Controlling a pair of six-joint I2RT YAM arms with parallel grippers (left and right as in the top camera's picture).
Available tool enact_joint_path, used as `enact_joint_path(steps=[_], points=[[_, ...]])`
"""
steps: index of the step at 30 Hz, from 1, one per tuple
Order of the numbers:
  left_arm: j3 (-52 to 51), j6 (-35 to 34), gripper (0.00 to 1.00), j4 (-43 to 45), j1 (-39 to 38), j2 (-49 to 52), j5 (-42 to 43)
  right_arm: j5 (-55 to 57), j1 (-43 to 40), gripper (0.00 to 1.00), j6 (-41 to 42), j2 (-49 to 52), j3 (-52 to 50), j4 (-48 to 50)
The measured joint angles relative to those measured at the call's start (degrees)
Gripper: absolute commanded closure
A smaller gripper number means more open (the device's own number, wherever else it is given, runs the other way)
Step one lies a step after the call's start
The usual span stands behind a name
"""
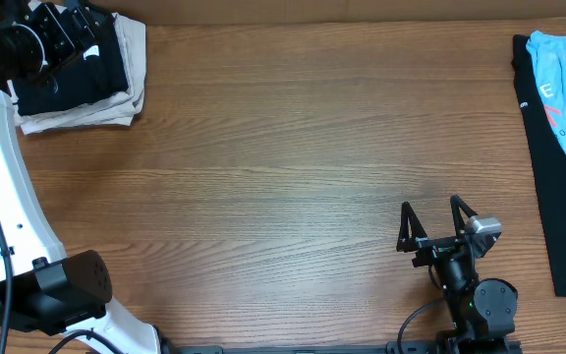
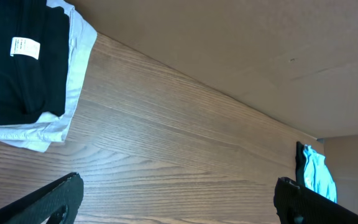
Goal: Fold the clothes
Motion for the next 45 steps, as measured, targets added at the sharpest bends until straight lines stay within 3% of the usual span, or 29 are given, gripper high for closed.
enact_joint_path(steps=[12,16,20,27,30,35,45], points=[[-0.1,0.0,0.00,0.0,-0.2,0.2,0.0,0.0,0.0,0.00,0.0,0.0,0.0,0.0],[-4.6,1.2,0.00,0.8,-1.6,-2.2,-3.9,0.0,0.0,0.00,0.0,0.0,0.0,0.0],[-18.0,1.7,0.00,7.5,-5.8,-10.6,-12.1,0.0,0.0,0.00,0.0,0.0,0.0,0.0],[-51.2,2.0,0.00,25.7,-16.3,-34.2,-29.9,0.0,0.0,0.00,0.1,0.0,0.0,0.0],[-62.2,2.0,0.00,28.6,-18.1,-42.1,-33.9,0.0,0.0,0.00,0.1,0.0,0.0,-0.1],[-78.7,2.0,0.00,32.3,-18.5,-55.7,-37.1,0.0,-0.1,0.00,0.0,0.0,0.0,-0.1],[-105.6,4.8,0.00,56.7,-16.4,-89.9,-38.5,0.0,-0.3,0.00,0.0,0.0,0.0,-0.1]])
